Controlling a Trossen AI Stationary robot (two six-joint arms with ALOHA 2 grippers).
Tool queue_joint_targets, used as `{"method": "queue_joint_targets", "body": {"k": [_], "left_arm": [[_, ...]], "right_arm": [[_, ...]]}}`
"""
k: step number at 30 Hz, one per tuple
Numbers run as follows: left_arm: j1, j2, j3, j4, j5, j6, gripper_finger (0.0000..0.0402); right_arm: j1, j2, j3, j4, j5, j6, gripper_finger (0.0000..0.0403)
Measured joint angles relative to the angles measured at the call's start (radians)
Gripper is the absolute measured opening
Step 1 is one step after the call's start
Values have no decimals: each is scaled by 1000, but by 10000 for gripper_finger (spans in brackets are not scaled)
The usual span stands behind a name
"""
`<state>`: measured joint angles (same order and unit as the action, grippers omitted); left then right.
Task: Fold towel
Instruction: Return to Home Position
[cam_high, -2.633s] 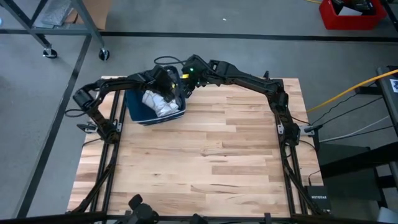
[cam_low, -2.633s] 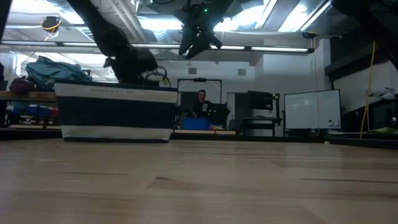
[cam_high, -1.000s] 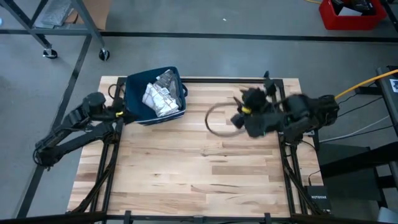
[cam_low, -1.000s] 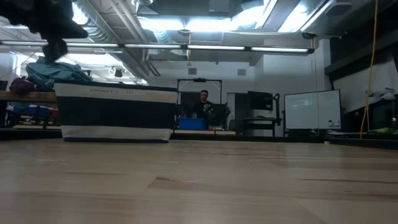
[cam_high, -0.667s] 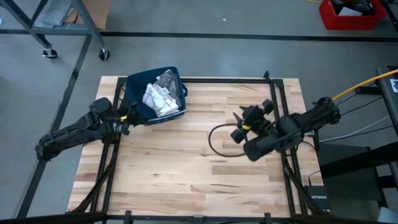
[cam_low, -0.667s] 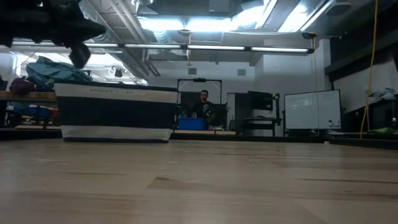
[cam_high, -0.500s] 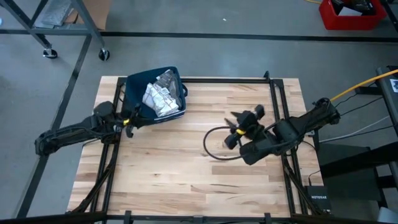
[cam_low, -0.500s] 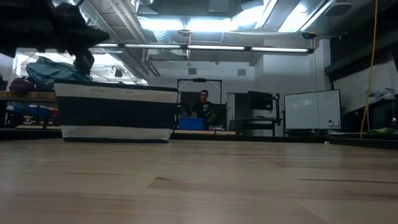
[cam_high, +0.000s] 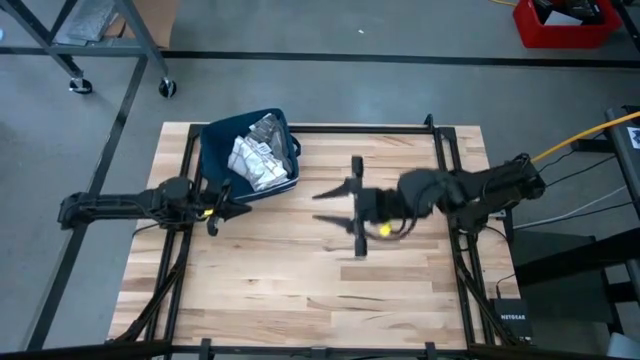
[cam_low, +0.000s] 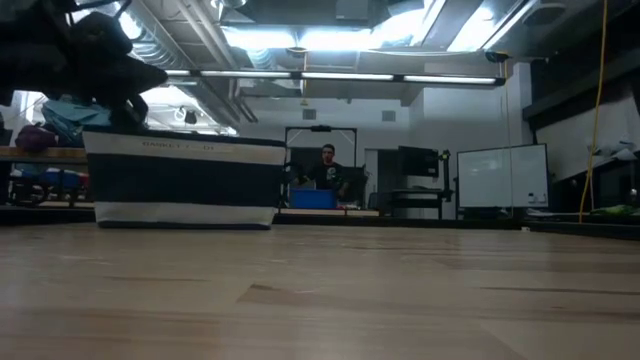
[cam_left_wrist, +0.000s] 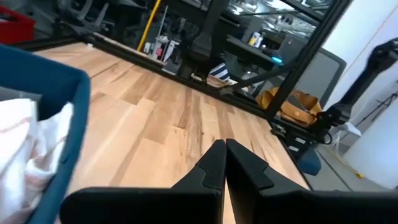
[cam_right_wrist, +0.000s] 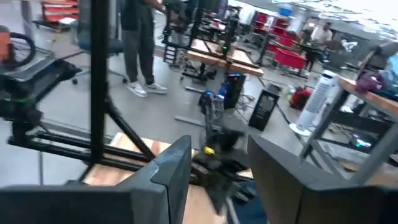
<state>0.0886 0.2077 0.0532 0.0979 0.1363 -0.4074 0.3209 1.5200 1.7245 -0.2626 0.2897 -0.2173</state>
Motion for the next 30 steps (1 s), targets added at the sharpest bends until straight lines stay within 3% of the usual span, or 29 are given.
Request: {"method": "queue_joint_targets", "body": {"k": [9, 13, 16, 23, 30], "left_arm": [[-127, 0, 0, -4, -134, -7, 3], [-149, 0, 0, -8, -201, -8, 3], [-154, 0, 0, -8, -204, -15, 3], [-154, 0, 0, -10, -211, -28, 3], [-154, 0, 0, -13, -211, -9, 3]], "right_arm": [[-153, -183, 1, -362, 0, 137, 161], [-158, -261, -107, -408, -13, 169, 161], [-158, -347, -309, -284, -14, 183, 161], [-158, -563, -864, 220, 32, 252, 161], [-158, -645, -1267, 645, 40, 375, 161]]}}
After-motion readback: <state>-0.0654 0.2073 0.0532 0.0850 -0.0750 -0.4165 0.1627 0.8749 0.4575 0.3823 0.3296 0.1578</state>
